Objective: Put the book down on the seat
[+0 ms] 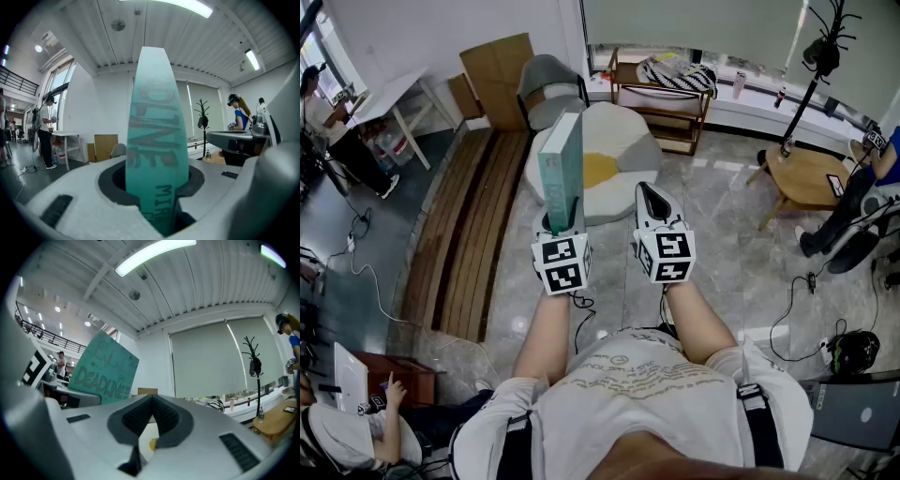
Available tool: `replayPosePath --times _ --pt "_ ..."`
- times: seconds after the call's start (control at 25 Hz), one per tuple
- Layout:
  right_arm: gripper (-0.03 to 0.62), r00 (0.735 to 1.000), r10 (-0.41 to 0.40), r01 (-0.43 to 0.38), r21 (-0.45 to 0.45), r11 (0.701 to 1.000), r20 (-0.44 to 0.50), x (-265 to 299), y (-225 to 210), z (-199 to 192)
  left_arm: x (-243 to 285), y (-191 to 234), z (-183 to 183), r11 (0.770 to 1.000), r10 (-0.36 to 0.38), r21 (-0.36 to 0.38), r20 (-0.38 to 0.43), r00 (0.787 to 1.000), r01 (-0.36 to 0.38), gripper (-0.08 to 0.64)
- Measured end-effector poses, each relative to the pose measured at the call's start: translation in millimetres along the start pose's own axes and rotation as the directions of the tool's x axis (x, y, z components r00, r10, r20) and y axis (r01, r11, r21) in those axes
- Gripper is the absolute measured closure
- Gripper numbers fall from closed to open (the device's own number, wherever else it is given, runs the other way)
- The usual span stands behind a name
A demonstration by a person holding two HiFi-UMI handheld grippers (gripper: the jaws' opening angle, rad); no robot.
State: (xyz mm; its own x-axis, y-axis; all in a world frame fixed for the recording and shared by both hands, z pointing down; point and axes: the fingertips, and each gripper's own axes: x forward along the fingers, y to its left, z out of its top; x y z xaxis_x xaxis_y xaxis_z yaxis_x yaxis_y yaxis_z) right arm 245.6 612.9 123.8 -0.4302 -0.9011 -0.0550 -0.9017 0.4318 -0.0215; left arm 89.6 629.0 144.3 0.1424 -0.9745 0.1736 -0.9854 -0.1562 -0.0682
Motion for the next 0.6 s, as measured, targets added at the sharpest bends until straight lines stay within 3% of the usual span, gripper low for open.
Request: replayPosePath --times 0.6 --pt "0.565 0.999 0.028 -0.028 0.014 1.0 -0.015 -22 11 -17 -22 -3 -17 1.0 0.002 0.004 -0.029 1.0 -0.002 0.396"
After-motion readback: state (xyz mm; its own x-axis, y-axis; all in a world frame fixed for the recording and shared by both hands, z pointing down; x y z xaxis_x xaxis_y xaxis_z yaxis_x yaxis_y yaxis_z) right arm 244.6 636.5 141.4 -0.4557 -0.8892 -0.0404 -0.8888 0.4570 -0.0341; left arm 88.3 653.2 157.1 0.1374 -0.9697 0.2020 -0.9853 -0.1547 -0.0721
